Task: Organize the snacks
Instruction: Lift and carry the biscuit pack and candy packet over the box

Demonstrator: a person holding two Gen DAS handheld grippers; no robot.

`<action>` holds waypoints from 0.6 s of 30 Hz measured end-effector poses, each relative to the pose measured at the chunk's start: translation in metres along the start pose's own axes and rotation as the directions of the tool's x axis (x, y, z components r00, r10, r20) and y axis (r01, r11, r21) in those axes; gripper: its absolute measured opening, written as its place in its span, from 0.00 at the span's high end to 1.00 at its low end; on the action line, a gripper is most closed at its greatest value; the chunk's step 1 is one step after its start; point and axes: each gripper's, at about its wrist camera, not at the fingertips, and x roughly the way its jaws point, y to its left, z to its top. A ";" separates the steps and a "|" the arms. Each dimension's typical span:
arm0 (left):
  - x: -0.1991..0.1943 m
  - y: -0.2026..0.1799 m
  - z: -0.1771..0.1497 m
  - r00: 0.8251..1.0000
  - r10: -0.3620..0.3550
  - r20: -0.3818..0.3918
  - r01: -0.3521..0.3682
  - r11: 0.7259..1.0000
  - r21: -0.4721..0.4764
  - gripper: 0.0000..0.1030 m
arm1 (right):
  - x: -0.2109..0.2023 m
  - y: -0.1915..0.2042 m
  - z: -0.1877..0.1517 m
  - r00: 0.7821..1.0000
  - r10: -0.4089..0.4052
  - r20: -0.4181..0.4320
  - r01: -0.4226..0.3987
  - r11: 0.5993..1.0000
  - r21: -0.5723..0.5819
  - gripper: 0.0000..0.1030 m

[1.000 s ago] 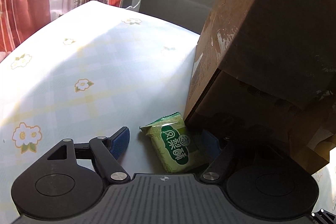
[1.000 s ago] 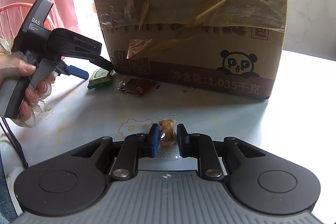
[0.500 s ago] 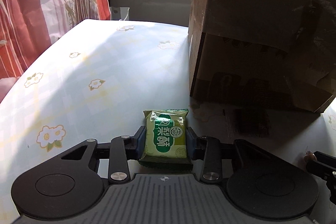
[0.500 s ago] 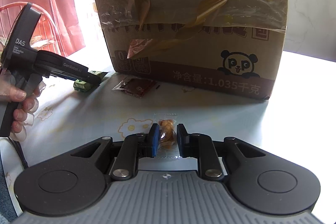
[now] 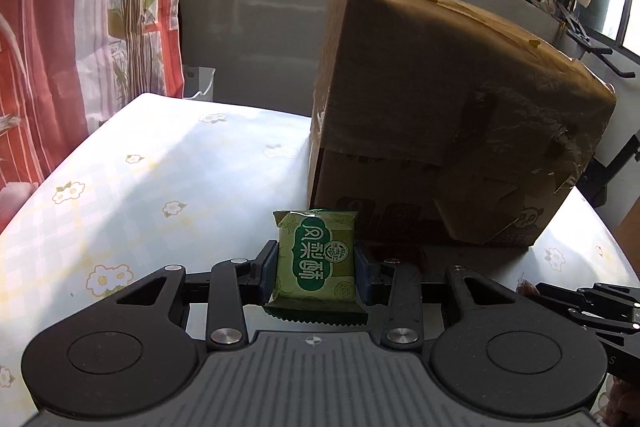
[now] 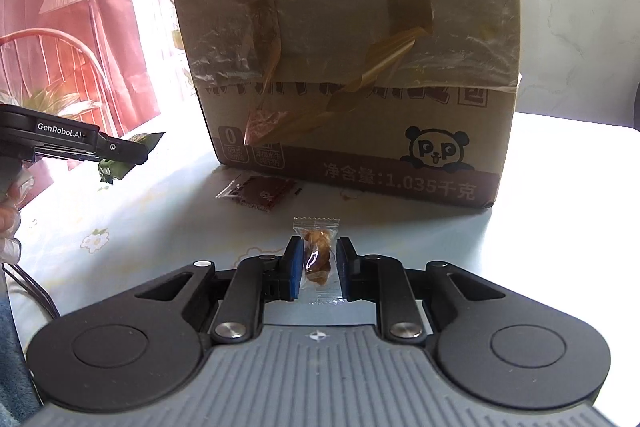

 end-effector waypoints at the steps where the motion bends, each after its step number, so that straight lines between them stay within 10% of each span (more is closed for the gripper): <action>1: -0.002 -0.003 0.006 1.000 -0.008 0.019 0.008 1.000 0.013 0.60 | -0.005 0.000 0.005 1.000 0.001 0.018 -0.001 1.000 0.001 0.81; 11: -0.036 -0.047 0.101 0.954 -0.129 0.272 0.093 0.985 0.142 0.60 | -0.059 -0.009 0.124 0.946 0.003 0.323 0.010 0.999 -0.039 0.81; 18: 0.016 -0.080 0.155 0.955 -0.178 0.236 0.139 0.975 0.174 0.60 | -0.033 -0.020 0.191 0.941 -0.070 0.332 0.088 0.995 -0.040 0.81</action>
